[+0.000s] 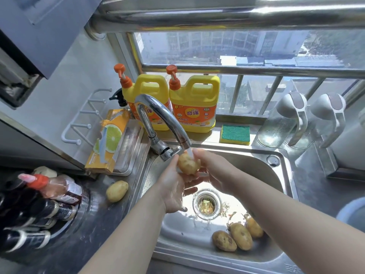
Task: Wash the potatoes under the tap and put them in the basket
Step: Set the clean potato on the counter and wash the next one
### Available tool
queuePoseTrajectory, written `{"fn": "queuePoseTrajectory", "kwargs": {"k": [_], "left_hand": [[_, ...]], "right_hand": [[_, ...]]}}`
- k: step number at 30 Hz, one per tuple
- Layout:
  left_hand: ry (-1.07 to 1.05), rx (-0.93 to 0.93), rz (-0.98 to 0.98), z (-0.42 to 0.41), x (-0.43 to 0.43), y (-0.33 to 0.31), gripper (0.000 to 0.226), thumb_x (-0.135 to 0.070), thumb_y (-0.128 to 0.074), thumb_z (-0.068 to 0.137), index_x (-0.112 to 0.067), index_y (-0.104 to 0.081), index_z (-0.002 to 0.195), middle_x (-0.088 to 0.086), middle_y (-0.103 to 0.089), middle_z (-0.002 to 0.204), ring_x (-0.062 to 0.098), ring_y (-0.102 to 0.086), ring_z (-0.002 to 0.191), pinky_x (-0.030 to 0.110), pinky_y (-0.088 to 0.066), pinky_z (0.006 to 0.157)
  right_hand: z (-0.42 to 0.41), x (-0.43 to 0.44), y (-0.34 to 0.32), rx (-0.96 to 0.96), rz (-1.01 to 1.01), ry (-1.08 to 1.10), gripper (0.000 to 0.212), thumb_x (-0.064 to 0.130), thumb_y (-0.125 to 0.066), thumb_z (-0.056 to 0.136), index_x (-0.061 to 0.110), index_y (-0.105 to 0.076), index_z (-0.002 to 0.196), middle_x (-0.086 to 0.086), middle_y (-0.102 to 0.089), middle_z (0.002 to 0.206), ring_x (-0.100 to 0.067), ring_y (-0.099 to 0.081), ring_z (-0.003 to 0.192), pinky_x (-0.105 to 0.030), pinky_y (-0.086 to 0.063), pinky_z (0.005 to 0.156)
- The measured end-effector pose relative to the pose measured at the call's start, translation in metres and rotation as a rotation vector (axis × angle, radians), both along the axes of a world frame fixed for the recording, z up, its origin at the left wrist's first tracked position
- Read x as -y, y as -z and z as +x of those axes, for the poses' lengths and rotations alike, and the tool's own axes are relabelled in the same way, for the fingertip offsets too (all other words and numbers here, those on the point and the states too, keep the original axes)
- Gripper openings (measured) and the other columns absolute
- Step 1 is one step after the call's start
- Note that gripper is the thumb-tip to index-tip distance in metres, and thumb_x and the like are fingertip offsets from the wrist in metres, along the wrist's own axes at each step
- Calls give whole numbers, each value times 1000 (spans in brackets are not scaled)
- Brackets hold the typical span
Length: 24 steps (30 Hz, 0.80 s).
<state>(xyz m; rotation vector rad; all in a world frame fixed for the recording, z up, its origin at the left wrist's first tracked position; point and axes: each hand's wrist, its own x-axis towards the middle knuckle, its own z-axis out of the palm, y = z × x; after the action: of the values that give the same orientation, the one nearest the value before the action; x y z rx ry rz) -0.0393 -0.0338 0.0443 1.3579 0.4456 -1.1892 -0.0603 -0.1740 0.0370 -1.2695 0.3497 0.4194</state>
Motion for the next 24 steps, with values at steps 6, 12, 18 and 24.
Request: {"fn": "queuePoseTrajectory", "kwargs": {"k": [6, 12, 18, 24], "left_hand": [[1, 96, -21, 10, 20, -1, 80, -78, -26, 89, -11, -70, 92, 7, -63, 84, 26, -64, 86, 34, -54, 74], [-50, 507, 175, 4, 20, -2, 59, -64, -33, 97, -21, -74, 102, 3, -78, 92, 24, -73, 92, 45, -59, 89], [-265, 579, -46, -15, 7, 8, 31, -34, -64, 96, -20, -56, 123, 6, -67, 122, 23, -68, 111, 39, -60, 88], [-411, 465, -173, -18, -10, 15, 41, -22, -68, 90, -18, -61, 130, 9, -70, 123, 20, -71, 106, 28, -59, 77]], "right_hand": [[-7, 21, 1, 82, 20, 80, 19, 30, -68, 92, 21, -75, 108, -4, -72, 97, -21, -61, 91, -38, -49, 92], [-12, 34, 4, 93, -20, 109, 42, 33, -81, 72, 15, -75, 109, -6, -77, 104, -19, -71, 94, -38, -57, 91], [-13, 15, 11, 50, -174, 235, 18, 34, -80, 83, 21, -80, 96, 0, -80, 90, -13, -71, 81, -31, -58, 79], [-8, 1, 16, 91, -386, 195, 27, 35, -58, 101, 21, -81, 98, 3, -78, 82, -11, -67, 77, -36, -57, 85]]}}
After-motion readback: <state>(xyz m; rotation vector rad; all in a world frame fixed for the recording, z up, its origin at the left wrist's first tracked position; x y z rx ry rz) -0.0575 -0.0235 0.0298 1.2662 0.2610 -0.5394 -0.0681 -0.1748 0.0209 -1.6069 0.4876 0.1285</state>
